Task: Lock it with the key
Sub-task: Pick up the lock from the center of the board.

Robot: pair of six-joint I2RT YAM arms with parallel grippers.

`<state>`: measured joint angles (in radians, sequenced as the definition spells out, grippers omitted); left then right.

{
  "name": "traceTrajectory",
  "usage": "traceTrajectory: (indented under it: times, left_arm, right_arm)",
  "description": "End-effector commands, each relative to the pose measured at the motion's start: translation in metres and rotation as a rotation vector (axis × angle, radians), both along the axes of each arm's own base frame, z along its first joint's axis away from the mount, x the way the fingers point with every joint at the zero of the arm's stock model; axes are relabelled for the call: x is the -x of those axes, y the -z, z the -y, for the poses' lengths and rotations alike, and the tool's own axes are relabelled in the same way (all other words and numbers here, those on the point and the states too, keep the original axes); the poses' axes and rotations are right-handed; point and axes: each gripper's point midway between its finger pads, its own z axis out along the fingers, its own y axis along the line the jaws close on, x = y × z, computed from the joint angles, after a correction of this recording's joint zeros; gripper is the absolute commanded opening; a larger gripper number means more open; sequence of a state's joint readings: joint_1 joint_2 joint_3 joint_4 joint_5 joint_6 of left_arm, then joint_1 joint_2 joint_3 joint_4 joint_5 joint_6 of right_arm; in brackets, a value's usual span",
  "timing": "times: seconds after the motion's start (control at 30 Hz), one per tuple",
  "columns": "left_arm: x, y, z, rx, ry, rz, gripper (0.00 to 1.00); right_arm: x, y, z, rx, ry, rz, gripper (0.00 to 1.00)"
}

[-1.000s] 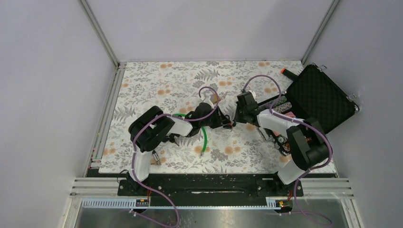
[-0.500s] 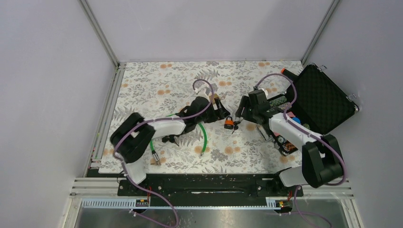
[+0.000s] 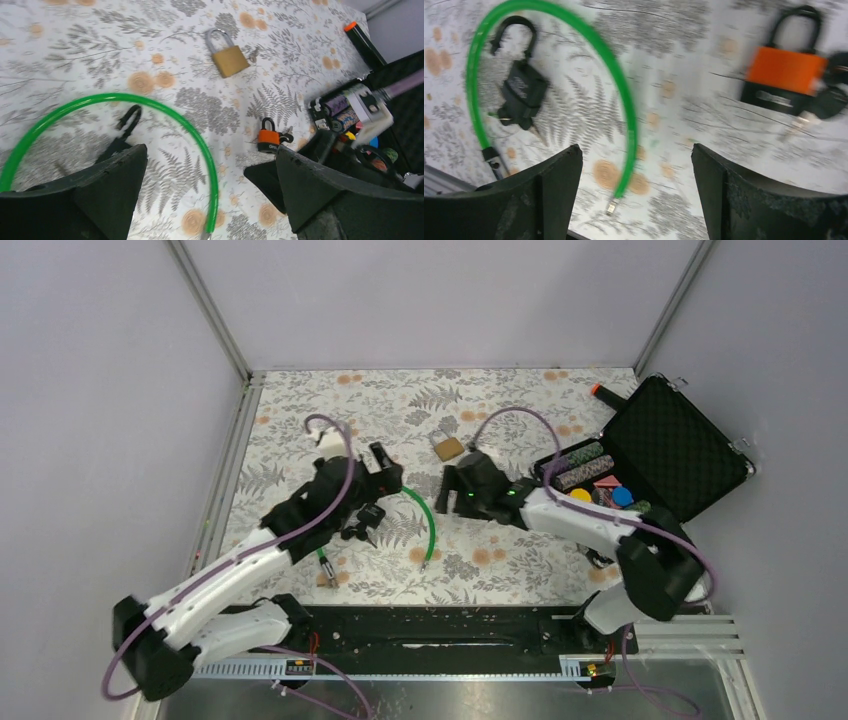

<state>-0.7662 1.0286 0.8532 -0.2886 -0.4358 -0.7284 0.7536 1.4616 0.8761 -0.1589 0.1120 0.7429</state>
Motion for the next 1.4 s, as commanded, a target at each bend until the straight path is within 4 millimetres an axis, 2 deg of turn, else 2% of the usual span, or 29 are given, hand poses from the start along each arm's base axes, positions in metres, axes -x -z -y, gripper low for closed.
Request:
traceTrajectory:
  times: [0.0, 0.1, 0.23, 0.27, 0.33, 0.4, 0.43, 0.57, 0.67, 0.87, 1.0, 1.37]
  left_arm:
    - [0.024, 0.002, -0.051, -0.069, -0.097, 0.012, 0.99]
    - [0.036, -0.006, -0.069, -0.050, -0.132, 0.041, 0.99]
    - [0.047, -0.015, -0.099, -0.069, -0.211, 0.072, 0.99]
    - [0.049, -0.017, -0.105, -0.079, -0.225, 0.082, 0.99]
    - [0.052, -0.024, -0.115, -0.091, -0.253, 0.102, 0.99]
    - [0.055, -0.028, -0.122, -0.098, -0.266, 0.113, 0.99]
    - [0.057, -0.033, -0.126, -0.101, -0.268, 0.124, 0.99]
    - [0.061, -0.034, -0.133, -0.108, -0.282, 0.131, 0.99]
    - [0.062, -0.033, -0.136, -0.106, -0.295, 0.134, 0.99]
    - [0.064, -0.033, -0.141, -0.097, -0.311, 0.145, 0.99]
    - [0.065, -0.033, -0.142, -0.104, -0.310, 0.147, 0.99]
    - [0.066, -0.032, -0.144, -0.120, -0.310, 0.144, 0.99]
  right_arm:
    - [-0.023, -0.021, -0.062, -0.037, 0.031, 0.053, 0.85]
    - [-0.031, -0.014, -0.092, 0.010, 0.040, 0.040, 0.81]
    - [-0.050, -0.019, -0.112, 0.080, 0.158, 0.075, 0.78]
    - [-0.055, -0.025, -0.122, 0.072, 0.177, 0.086, 0.77]
    - [-0.060, -0.022, -0.134, 0.076, 0.209, 0.078, 0.76]
    - [-0.067, -0.019, -0.146, 0.072, 0.226, 0.077, 0.76]
    - [-0.073, -0.014, -0.159, 0.065, 0.234, 0.076, 0.75]
    - [-0.078, -0.003, -0.179, 0.041, 0.246, 0.047, 0.72]
    - [-0.078, 0.006, -0.193, -0.005, 0.244, 0.012, 0.61]
    - [-0.074, 0.026, -0.208, -0.070, 0.270, -0.060, 0.54]
    - [-0.075, 0.032, -0.216, -0.124, 0.290, -0.079, 0.51]
    - [-0.076, 0.053, -0.220, -0.243, 0.407, -0.177, 0.48]
